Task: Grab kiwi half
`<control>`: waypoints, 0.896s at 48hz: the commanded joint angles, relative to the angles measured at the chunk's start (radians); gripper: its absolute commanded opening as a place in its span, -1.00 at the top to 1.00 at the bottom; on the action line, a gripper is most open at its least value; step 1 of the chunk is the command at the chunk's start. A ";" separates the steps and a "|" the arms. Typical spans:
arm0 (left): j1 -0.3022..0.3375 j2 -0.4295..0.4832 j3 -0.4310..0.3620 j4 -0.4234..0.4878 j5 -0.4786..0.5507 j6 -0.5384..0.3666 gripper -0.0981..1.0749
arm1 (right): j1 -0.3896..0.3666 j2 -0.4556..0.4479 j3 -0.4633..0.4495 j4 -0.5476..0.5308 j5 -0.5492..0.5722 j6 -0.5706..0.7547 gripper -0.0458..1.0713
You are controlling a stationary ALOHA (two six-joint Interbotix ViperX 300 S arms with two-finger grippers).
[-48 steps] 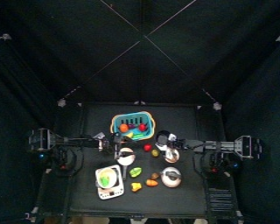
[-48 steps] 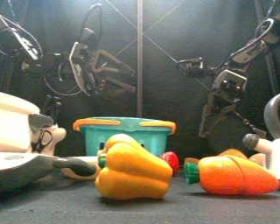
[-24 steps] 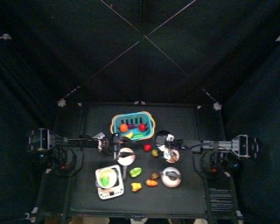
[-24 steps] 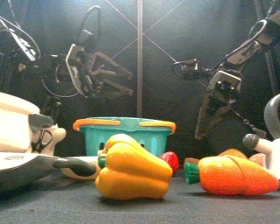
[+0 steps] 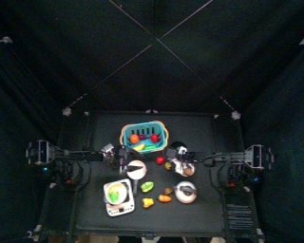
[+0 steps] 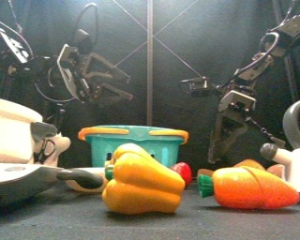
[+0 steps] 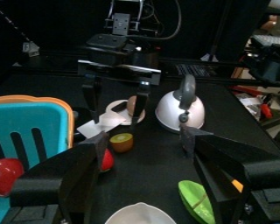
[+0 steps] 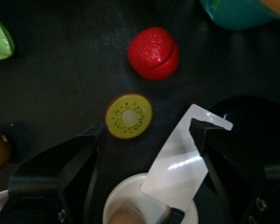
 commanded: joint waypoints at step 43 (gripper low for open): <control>0.011 -0.087 0.054 -0.006 0.000 0.002 -0.86 | 0.041 0.021 -0.158 -0.084 0.097 -0.006 -0.23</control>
